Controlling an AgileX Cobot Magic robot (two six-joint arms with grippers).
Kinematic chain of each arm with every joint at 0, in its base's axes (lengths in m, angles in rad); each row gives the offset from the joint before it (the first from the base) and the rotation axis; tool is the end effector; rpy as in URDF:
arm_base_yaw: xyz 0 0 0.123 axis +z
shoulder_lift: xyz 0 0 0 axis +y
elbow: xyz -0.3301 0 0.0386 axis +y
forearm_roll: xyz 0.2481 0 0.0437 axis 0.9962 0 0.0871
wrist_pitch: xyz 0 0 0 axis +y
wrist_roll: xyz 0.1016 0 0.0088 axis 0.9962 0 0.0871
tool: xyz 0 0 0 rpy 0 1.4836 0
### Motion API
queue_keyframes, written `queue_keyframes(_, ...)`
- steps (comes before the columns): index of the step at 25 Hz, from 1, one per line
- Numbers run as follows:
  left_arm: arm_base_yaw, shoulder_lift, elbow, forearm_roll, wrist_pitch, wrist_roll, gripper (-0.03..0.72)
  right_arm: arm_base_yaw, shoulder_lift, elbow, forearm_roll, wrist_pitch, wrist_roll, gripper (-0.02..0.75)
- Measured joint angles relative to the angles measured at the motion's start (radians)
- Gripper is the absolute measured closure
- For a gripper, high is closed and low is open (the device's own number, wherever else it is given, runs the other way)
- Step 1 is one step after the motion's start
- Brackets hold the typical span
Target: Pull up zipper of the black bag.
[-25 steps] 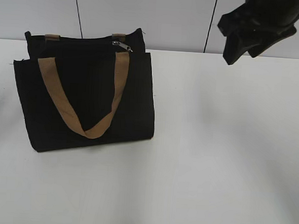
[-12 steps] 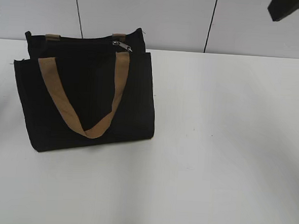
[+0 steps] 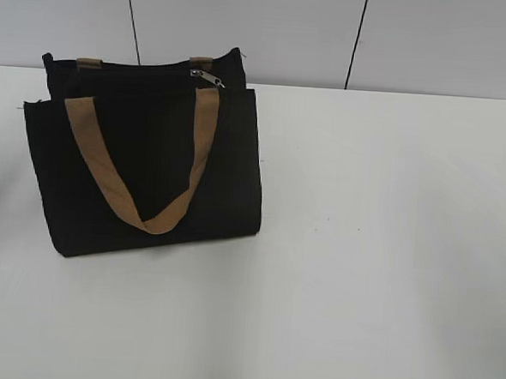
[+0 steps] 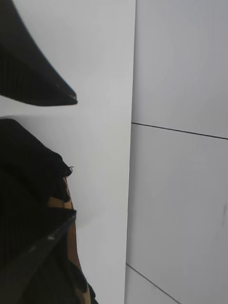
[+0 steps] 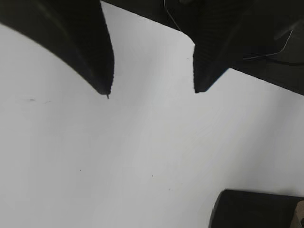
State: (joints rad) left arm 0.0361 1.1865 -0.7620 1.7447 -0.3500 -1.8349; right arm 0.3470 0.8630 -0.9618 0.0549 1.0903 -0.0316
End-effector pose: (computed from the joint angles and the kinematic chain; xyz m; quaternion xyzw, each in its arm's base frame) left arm 0.2456 -0.0255 0.3437 0.0472 0.8254 -0.1546 0.5410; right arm 0.1114 0.0456 0.3868 -0.1738 0.9285 0.0782 0.3187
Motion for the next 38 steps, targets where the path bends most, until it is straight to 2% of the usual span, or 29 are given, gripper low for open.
queue_keyframes(7,0.0,-0.033,0.0,0.0,-0.013,0.0,0.188,0.0,-0.407,0.29,0.0,-0.05,-0.06,0.329)
queue_keyframes(17,0.0,-0.066,0.0,0.0,-0.047,0.0,0.188,0.0,-0.845,0.462,-0.001,-0.038,-0.08,0.329)
queue_keyframes(30,0.001,-0.101,0.0,0.0,-0.1,0.0,0.188,-0.002,-0.871,0.493,0.001,-0.002,-0.095,0.329)
queue_keyframes(33,0.001,-0.101,0.0,0.0,-0.091,0.0,0.188,-0.065,-0.871,0.493,0.008,-0.002,-0.095,0.329)
queue_keyframes(38,0.001,-0.102,0.0,0.0,-0.073,0.0,0.188,-0.32,-0.871,0.493,0.012,-0.002,-0.095,0.329)
